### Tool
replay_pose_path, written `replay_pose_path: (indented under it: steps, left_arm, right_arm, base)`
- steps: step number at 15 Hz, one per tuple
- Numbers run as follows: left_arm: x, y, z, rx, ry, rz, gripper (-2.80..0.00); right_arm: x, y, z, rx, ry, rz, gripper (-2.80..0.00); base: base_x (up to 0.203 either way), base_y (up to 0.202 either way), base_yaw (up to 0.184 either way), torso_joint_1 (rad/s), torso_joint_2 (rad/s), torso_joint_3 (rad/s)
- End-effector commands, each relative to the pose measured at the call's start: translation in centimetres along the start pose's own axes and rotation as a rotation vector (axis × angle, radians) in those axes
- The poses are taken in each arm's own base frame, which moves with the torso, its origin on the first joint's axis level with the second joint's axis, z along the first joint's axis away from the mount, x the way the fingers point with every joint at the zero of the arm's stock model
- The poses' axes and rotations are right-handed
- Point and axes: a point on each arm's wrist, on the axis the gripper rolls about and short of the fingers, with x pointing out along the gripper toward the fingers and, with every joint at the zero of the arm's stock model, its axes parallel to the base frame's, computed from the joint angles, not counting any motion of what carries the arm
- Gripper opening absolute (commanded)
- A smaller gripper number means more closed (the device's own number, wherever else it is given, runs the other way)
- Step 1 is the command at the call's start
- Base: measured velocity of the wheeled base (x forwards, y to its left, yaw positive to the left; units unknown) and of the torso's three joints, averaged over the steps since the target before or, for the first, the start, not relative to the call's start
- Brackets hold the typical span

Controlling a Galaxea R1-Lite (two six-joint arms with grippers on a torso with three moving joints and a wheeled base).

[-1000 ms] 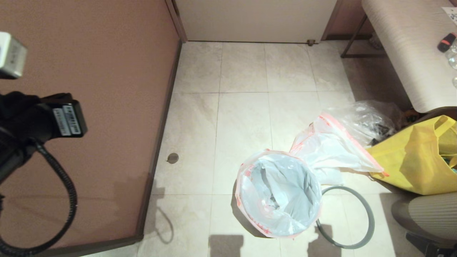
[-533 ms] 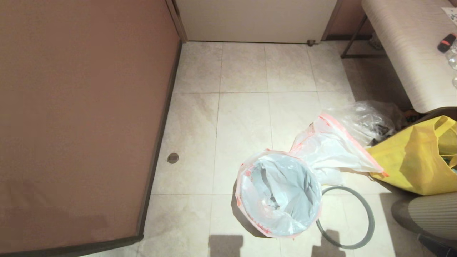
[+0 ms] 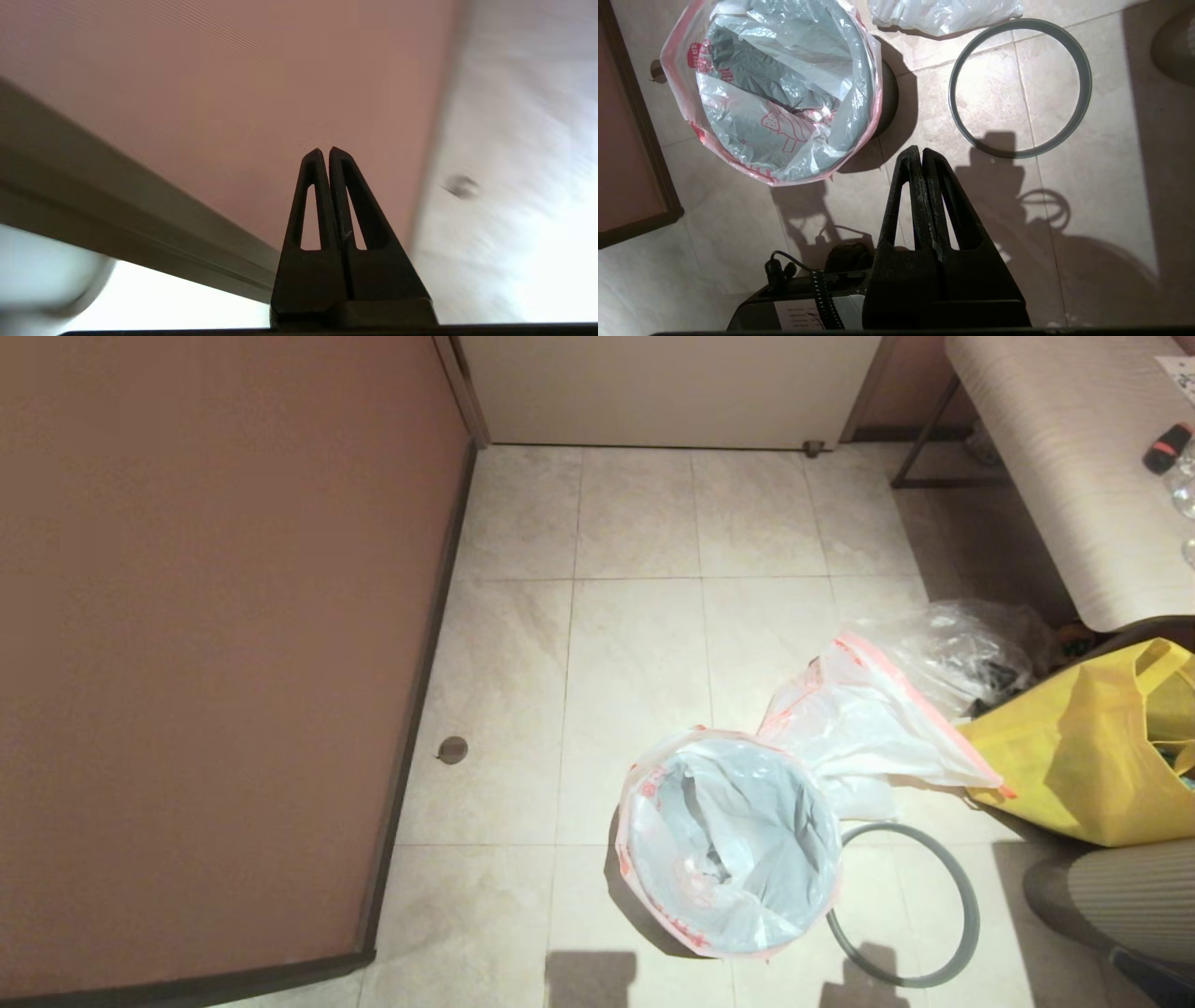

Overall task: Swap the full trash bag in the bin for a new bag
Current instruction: Place the trash can ring on the trash can

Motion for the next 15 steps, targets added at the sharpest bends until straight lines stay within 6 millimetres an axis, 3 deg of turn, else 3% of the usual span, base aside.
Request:
replay_pose_path:
  steps: [1,4,6,15]
  left_arm:
    - [-1.4,-0.1,-2.3,-0.009,-0.052,-0.108,-2.80]
    - [-2.5,-1.0,-4.9,-0.003,0.025,-0.477,-2.80]
    - [-2.9,-1.4,-6.2,-0.032,0.151,-0.617,-2.80]
    - [-2.9,-1.4,-6.2,-0.056,0.153,-0.611,-2.80]
  right_arm:
    - [-0.3,-0.1,0.1,0.013,-0.018,0.007,-2.80]
    - [-0.7,-0.3,0.2,0.028,-0.042,0.017,-2.80]
    - [-1.1,-0.6,0.2,0.043,-0.070,0.021,-2.80]
    - [-2.5,-1.4,0.5,0.063,-0.166,0.026,-2.80]
  base:
    - [0.000,0.000,0.000,0.000,0.00,0.000]
    - [0.000,0.000,0.000,0.000,0.00,0.000]
    - [0.000,0.000,0.000,0.000,0.00,0.000]
    - [0.000,0.000,0.000,0.000,0.00,0.000]
